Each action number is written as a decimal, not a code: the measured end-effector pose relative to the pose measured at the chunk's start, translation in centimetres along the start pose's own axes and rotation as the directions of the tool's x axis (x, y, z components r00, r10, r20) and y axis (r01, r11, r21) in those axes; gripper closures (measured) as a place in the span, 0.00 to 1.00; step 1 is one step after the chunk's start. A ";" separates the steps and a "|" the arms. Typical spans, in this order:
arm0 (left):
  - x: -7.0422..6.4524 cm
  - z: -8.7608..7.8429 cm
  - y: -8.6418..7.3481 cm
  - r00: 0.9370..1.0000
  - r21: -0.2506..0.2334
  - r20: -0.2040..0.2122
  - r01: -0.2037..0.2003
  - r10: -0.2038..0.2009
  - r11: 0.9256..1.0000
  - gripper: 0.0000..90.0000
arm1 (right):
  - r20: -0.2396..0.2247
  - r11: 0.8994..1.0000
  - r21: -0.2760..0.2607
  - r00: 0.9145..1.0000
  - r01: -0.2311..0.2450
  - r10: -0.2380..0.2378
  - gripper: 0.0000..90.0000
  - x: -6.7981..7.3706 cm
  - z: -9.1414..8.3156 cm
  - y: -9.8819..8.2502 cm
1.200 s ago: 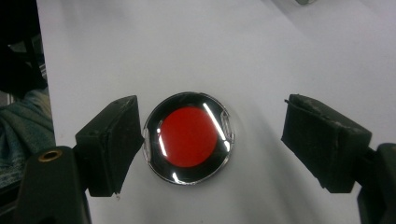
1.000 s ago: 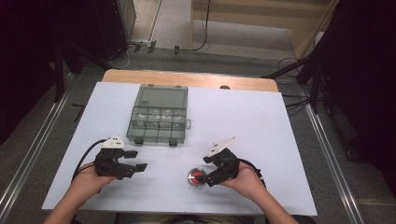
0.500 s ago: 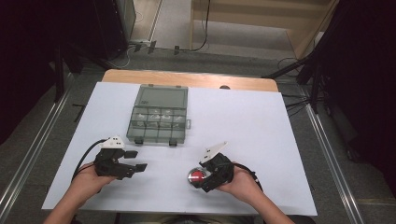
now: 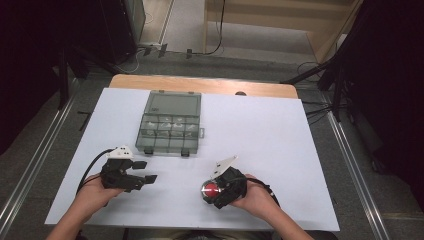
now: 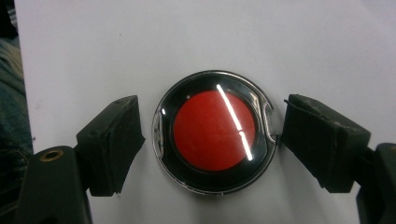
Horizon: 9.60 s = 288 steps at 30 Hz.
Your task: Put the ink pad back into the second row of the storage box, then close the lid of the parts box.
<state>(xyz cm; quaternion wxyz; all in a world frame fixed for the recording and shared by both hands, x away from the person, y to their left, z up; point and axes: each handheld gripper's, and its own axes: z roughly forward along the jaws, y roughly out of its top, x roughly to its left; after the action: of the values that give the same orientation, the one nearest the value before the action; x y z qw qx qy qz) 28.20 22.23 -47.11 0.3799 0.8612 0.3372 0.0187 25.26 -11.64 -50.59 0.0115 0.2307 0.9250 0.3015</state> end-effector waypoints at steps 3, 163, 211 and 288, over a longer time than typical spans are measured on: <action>0.0 0.0 0.0 1.000 0.000 0.002 0.001 -0.001 1.000 0.35 | 0.014 1.000 0.006 1.000 0.016 -0.016 0.24 0.2 0.1 0.0; 0.6 0.6 0.4 0.999 0.004 0.041 -0.001 0.000 1.000 0.35 | -0.062 0.962 -0.160 0.975 -0.220 0.212 0.34 -7.7 0.3 12.6; 0.7 0.5 0.4 0.999 0.002 0.043 0.003 -0.003 1.000 0.35 | 0.028 0.970 -0.120 0.976 -0.209 0.214 0.34 -8.4 4.2 15.4; 6.5 -1.7 4.0 0.991 -0.035 0.010 0.133 -0.133 0.991 0.31 | 0.011 0.887 -0.281 0.923 -0.366 0.384 0.27 -13.4 -2.2 8.7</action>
<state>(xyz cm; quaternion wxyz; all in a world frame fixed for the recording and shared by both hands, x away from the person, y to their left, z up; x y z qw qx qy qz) 34.98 25.21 -44.64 0.3970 0.8300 0.3919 -0.0040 40.52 -12.52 -45.50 0.0154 0.4112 0.8115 0.4149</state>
